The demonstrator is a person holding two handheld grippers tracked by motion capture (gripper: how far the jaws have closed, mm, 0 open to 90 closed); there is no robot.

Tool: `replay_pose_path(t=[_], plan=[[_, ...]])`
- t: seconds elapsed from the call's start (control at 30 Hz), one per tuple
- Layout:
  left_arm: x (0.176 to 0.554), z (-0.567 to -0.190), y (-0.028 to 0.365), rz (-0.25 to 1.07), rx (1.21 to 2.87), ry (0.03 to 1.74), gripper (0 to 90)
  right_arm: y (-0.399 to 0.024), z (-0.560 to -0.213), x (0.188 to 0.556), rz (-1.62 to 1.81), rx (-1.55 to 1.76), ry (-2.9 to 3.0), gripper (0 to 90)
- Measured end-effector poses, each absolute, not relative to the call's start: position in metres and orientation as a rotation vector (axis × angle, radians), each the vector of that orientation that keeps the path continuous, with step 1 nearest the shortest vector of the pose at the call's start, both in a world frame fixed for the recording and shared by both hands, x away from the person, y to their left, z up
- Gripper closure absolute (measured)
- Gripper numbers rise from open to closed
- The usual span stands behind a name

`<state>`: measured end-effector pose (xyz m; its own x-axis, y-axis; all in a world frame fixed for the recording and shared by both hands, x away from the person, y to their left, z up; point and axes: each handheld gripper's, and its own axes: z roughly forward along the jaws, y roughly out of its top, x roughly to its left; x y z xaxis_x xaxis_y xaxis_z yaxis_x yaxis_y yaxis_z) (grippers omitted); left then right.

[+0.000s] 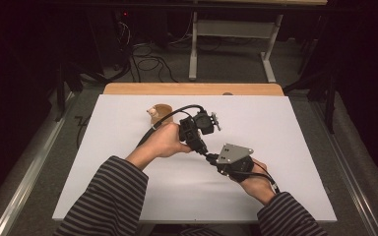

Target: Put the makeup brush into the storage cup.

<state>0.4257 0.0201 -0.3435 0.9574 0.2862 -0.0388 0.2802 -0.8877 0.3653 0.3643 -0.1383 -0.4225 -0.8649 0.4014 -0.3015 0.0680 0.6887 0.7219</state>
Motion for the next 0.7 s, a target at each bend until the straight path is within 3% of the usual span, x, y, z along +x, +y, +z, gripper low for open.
replay_pose_path(t=[0.17,0.47,0.7], plan=[[0.426,-0.342,0.021,0.039,2.713,0.419,74.8,-0.14,-0.422,0.365,1.038,0.379,2.474,85.5],[0.428,-0.331,0.031,0.117,2.593,0.477,54.2,-0.147,-0.424,0.369,1.086,0.443,2.494,85.5],[0.429,-0.325,0.044,0.164,2.492,0.521,46.4,-0.151,-0.426,0.372,1.116,0.483,2.505,85.6]])
